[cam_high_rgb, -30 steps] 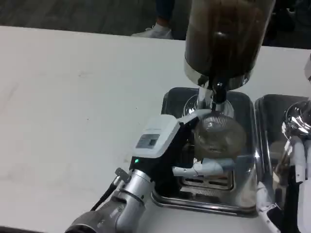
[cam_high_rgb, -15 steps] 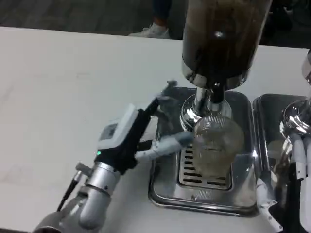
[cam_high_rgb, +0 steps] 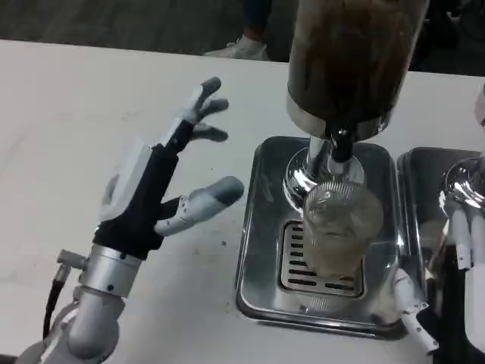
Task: Grasp the cup under the faucet to collect the drink, then remove the cup.
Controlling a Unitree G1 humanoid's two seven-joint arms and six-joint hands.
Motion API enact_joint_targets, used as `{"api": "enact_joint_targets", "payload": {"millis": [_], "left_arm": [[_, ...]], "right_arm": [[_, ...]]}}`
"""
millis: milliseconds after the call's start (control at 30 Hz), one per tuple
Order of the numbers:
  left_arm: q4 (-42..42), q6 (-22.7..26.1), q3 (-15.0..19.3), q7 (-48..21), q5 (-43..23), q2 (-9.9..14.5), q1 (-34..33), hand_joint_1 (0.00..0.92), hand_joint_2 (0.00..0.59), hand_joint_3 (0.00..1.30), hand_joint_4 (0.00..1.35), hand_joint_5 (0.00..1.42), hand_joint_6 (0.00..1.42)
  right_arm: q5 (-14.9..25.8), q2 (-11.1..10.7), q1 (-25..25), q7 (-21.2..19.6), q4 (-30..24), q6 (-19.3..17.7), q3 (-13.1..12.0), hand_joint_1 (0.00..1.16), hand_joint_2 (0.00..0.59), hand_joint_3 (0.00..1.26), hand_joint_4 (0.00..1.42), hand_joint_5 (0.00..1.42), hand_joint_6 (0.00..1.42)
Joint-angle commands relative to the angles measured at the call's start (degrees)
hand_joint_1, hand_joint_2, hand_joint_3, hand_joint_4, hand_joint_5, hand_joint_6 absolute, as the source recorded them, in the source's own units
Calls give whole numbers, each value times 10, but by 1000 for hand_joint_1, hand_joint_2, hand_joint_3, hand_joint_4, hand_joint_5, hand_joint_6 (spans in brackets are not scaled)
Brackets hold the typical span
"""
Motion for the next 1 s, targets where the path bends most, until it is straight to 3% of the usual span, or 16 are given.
{"api": "enact_joint_targets", "payload": {"millis": [33,167,300,600,1000], "left_arm": [[-98,13,14,-123,-96,22,31,0,49,0,0,42,4],[-214,37,9,-244,-187,51,51,0,50,0,0,0,0],[-292,77,12,-319,-240,45,55,0,52,0,0,0,0],[-323,110,-1,-422,-265,-11,29,0,55,0,0,0,0],[-244,91,-21,-472,-211,-83,-22,0,61,0,0,0,0]], "right_arm": [[10,-9,-3,9,1,-12,-5,161,472,25,0,0,112],[14,-8,-5,11,1,-16,-5,159,471,22,0,0,112],[16,-8,-6,12,2,-18,-5,149,459,15,0,0,112],[13,3,-3,1,1,-14,-1,133,461,15,0,0,112],[11,12,4,-13,0,-12,-5,121,462,15,0,0,112]]}}
